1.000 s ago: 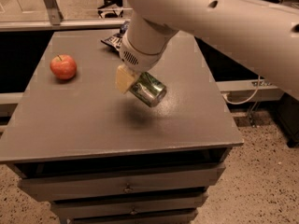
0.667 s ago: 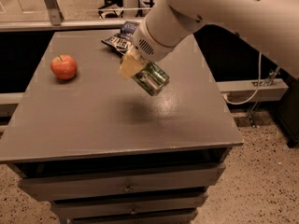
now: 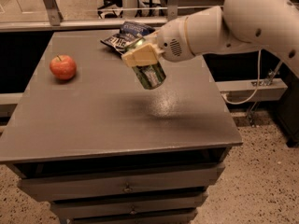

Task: Place green can upright

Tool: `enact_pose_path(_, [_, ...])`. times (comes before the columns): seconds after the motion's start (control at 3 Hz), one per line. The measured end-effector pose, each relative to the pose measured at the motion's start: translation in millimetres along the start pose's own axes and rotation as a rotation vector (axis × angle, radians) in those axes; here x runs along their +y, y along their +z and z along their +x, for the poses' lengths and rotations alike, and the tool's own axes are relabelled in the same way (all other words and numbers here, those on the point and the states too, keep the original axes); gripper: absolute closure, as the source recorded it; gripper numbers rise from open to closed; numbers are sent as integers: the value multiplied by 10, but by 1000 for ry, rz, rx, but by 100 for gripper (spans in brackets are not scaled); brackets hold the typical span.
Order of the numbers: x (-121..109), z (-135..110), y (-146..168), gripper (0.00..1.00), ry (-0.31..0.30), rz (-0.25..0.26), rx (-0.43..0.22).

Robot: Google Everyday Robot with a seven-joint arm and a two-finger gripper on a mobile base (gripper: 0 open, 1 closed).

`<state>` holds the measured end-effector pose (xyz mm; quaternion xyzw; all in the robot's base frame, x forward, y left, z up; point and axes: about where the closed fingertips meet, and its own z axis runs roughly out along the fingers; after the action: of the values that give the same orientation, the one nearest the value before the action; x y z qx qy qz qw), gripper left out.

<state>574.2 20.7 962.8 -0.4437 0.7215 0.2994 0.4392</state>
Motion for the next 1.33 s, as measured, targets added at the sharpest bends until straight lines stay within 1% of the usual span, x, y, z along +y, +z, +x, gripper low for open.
enact_pose_path(0.33, [52,87,-166,100,-41,-108,-139])
enact_pose_path(0.67, [133,283,-269,100,-162,-206,-228])
enact_pose_path(1.0, [180,469,-301,100,-278,-256,-292])
enact_pose_path(1.33, [187,703,-273,100,-282,-286,-352])
